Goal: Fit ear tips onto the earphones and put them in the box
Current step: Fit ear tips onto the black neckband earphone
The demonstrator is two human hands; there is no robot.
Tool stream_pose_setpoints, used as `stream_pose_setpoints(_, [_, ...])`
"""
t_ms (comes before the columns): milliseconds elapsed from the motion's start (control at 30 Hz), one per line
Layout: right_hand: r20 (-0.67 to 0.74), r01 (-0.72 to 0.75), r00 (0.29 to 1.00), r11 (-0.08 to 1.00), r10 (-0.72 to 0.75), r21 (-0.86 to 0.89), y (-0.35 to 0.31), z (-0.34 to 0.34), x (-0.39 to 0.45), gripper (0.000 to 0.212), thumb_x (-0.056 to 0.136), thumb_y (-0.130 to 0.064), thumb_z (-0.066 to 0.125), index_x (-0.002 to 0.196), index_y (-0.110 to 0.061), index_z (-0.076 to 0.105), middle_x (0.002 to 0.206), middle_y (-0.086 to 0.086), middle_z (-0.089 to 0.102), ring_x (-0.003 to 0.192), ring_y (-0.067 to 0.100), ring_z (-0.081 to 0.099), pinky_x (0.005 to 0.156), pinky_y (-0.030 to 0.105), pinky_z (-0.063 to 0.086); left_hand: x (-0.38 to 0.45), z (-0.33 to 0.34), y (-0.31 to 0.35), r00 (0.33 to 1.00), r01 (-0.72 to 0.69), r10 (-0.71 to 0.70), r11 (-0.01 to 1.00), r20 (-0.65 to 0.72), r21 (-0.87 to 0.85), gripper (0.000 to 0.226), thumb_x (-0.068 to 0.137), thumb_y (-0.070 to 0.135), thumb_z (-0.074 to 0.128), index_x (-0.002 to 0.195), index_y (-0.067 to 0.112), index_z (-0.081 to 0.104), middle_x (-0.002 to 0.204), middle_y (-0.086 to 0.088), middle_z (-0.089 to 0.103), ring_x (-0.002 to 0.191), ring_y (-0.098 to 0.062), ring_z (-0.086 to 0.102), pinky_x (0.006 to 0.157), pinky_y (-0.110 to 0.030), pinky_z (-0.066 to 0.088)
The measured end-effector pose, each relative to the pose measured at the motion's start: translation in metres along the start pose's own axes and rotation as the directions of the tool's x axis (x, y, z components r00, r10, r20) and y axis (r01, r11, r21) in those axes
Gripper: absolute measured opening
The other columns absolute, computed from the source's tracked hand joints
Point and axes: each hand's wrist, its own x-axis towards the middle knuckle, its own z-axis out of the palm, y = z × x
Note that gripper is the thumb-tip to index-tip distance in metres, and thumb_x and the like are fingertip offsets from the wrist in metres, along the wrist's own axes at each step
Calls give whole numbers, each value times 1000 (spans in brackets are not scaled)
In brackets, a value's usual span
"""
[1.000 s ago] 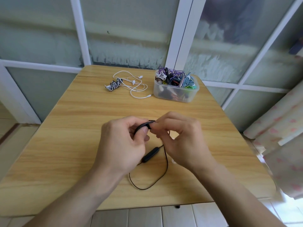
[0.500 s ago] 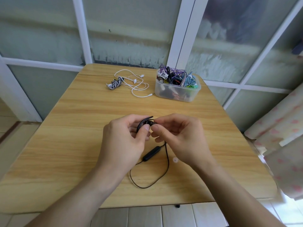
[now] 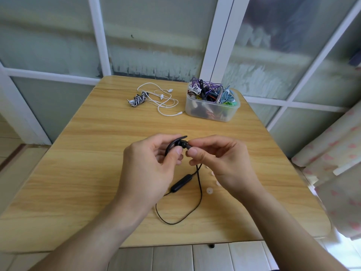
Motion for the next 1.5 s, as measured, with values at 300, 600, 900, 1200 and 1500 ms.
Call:
stream_pose_setpoints(300, [44, -21, 999, 998, 19, 60, -4, -3, 0, 19, 70, 3, 73, 90, 4, 72, 80, 19, 74, 64, 22, 72, 63, 25, 58, 2, 0, -3, 997, 11, -10, 1000, 74, -12, 23, 82, -1, 71, 97, 17, 73, 74, 2, 73, 61, -11, 70, 63, -26, 58])
stream_pose_setpoints(600, [135, -412, 906, 765, 400, 495, -7, 11, -5, 16, 66, 0, 67, 76, -7, 78, 70, 12, 71, 61, 16, 70, 58, 22, 58, 2, 4, 2, 981, -188, 192, 969, -10, 159, 24, 80, -4, 71, 93, 15, 74, 80, 7, 73, 61, -7, 67, 61, -28, 57])
stream_pose_setpoints(900, [83, -298, 953, 849, 291, 438, -8, 16, -7, 13, 63, -4, 71, 72, -10, 77, 68, 11, 72, 57, 17, 69, 55, 22, 57, 1, 5, 6, 992, -95, 98, 994, -73, 46, 33, 80, -9, 67, 83, 23, 69, 76, 8, 72, 60, -8, 68, 58, -25, 56])
stream_pose_setpoints(1200, [168, 458, 886, 752, -433, -474, -6, -3, 0, 23, 78, 6, 76, 86, -16, 76, 78, -2, 71, 71, 10, 68, 65, 24, 53, 4, 2, 8, 987, 160, -159, 984, 26, -77, 26, 81, -13, 65, 83, 12, 70, 67, -4, 72, 55, -19, 70, 50, -22, 53])
stream_pose_setpoints(1500, [-97, 112, 982, 907, -165, -406, -5, 20, -3, 24, 79, 3, 73, 84, -20, 78, 71, -1, 74, 61, 11, 71, 60, 25, 57, -2, 6, 3, 994, 47, -37, 995, -99, 93, 22, 82, -6, 68, 88, 15, 71, 65, 2, 70, 58, -13, 69, 59, -33, 59])
